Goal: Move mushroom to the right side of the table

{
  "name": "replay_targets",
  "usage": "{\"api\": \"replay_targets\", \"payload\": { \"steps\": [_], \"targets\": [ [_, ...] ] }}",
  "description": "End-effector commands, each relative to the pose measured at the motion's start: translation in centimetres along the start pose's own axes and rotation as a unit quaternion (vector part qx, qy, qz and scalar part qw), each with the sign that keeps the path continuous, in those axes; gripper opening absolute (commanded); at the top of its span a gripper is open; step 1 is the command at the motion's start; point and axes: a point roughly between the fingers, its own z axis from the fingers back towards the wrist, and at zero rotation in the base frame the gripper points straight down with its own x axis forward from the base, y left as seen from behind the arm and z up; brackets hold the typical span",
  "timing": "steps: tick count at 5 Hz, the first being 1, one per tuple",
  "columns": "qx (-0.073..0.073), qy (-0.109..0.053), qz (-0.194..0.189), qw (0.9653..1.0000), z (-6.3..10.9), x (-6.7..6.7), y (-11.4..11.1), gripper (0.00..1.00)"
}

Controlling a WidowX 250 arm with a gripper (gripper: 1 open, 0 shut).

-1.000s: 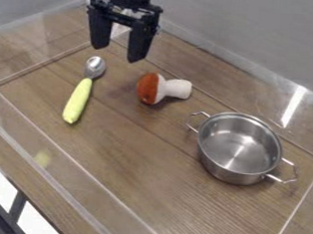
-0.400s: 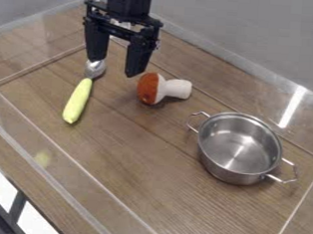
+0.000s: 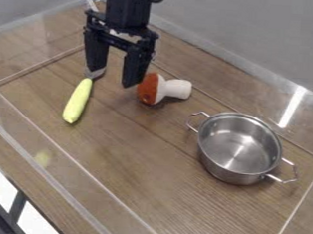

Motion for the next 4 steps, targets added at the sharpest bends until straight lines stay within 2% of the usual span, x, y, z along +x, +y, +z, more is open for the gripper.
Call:
{"api": "replay_targets", "payload": {
  "steps": [1, 3, 4],
  "targets": [
    [0.007, -0.027, -0.005, 0.9996, 0.6, -0.3, 0.9, 1.00],
    [0.017, -0.036, -0.063, 0.9973, 0.8, 1.4, -0.8, 1.00],
    [0.019, -0.041, -0.065, 0.9969, 0.6, 2.3, -1.2, 1.00]
  ]
}}
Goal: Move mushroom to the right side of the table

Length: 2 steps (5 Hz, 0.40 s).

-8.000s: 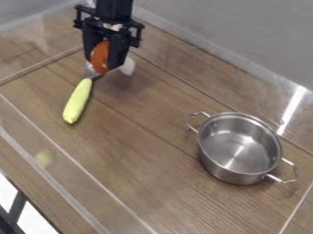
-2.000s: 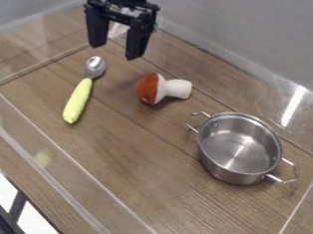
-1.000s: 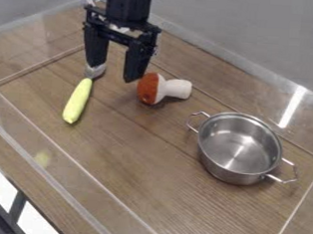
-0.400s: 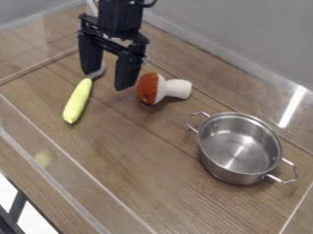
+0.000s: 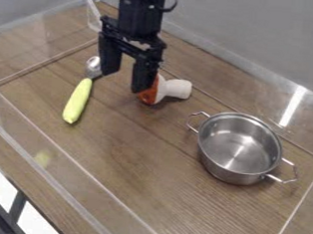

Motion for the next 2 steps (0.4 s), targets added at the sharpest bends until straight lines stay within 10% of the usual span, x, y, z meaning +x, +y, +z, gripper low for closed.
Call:
{"api": "replay_targets", "payload": {
  "steps": [1, 2],
  "targets": [
    [0.012, -0.033, -0.002, 0.9994, 1.22, 1.55, -0.14, 1.00],
    [0.016, -0.037, -0.022, 0.9990, 0.72, 2.48, -0.94, 1.00]
  ]
}}
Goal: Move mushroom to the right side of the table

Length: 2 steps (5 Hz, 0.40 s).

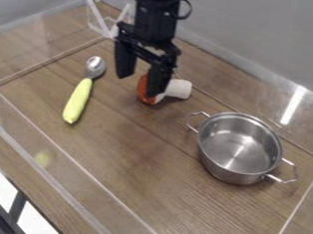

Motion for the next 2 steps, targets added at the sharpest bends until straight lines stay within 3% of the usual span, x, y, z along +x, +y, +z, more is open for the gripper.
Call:
{"api": "replay_targets", "payload": {
  "steps": [1, 2],
  "targets": [
    [0.012, -0.029, -0.014, 0.9994, 1.04, 1.32, -0.48, 1.00],
    [0.015, -0.029, -0.025, 0.9991, 0.69, 1.92, -0.72, 1.00]
  ]
}}
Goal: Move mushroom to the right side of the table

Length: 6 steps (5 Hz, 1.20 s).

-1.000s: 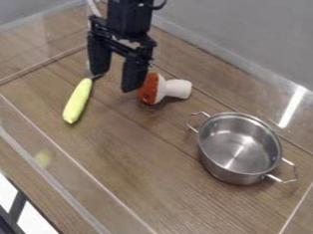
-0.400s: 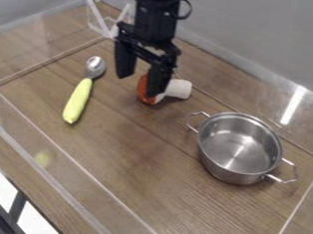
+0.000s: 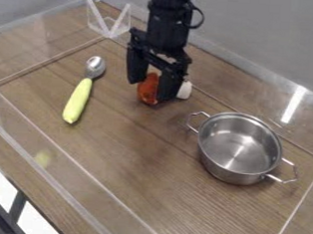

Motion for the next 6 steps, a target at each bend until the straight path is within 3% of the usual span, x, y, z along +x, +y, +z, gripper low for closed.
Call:
{"api": "replay_targets", "payload": {
  "steps": [1, 2, 4, 6],
  "targets": [
    [0.015, -0.025, -0.017, 0.9994, 1.0, 1.1, 0.0, 1.00],
    [0.020, -0.025, -0.027, 0.9991, 0.7, 1.6, 0.0, 1.00],
    [0.024, -0.030, -0.011, 0.9992, -0.4, 2.4, 3.2, 1.00],
    [0.016, -0.034, 0.022, 0.9991, 0.0, 3.7, 2.0, 1.00]
  ]
}}
